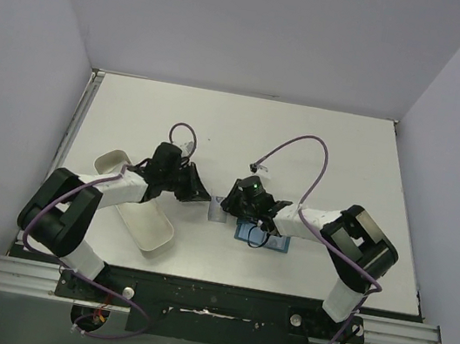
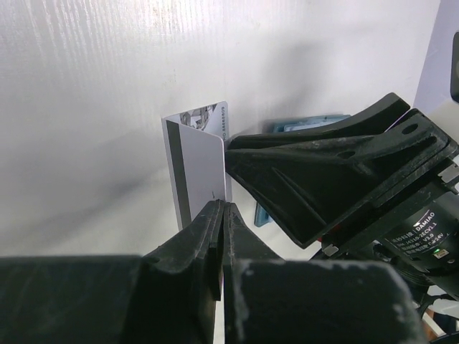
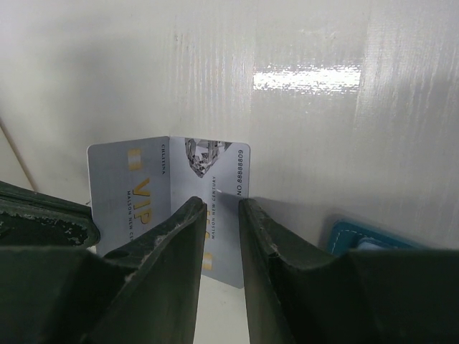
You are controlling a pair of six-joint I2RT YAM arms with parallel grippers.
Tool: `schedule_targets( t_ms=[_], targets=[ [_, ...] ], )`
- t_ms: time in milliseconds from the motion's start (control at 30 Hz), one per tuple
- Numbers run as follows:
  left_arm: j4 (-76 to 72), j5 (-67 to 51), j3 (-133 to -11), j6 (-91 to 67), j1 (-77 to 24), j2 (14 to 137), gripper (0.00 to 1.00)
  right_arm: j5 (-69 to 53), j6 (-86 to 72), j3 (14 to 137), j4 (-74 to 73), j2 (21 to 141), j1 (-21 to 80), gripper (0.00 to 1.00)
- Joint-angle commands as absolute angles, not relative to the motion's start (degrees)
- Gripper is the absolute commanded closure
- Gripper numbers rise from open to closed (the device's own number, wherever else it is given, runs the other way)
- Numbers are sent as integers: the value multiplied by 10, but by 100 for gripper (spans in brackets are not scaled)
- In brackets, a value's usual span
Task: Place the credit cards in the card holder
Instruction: Pick up the credit card from the center of the board.
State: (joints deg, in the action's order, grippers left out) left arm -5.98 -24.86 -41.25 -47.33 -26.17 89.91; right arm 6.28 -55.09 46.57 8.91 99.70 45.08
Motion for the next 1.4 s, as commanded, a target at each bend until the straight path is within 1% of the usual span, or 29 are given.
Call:
schedule_targets(
  t_ms=[0, 367, 633, 833, 1100, 1133, 1233, 1367],
  targets=[
    [-36, -221, -440, -445, -265, 893, 100, 56, -539, 441, -16, 1004, 455, 72],
    [-14, -205, -448, -435, -266, 890, 100, 69, -519, 458, -46, 954, 454, 71],
    [-36, -219, -443, -443, -269, 899, 100, 61, -520, 460, -29, 995, 453, 71],
    [-54, -231, -438, -455, -271, 909, 90, 60, -519, 460, -25, 1007, 455, 71],
    [-52, -229, -441, -453, -272, 914, 88, 60, -519, 461, -24, 1011, 457, 72],
    [-52, -229, -442, -453, -272, 916, 89, 61, -519, 460, -24, 1011, 457, 72],
    [-51, -229, -442, -451, -272, 919, 99, 61, -518, 458, -23, 1011, 457, 72],
    [-50, -225, -442, -446, -272, 920, 100, 57, -509, 452, -11, 1013, 455, 72]
  ],
)
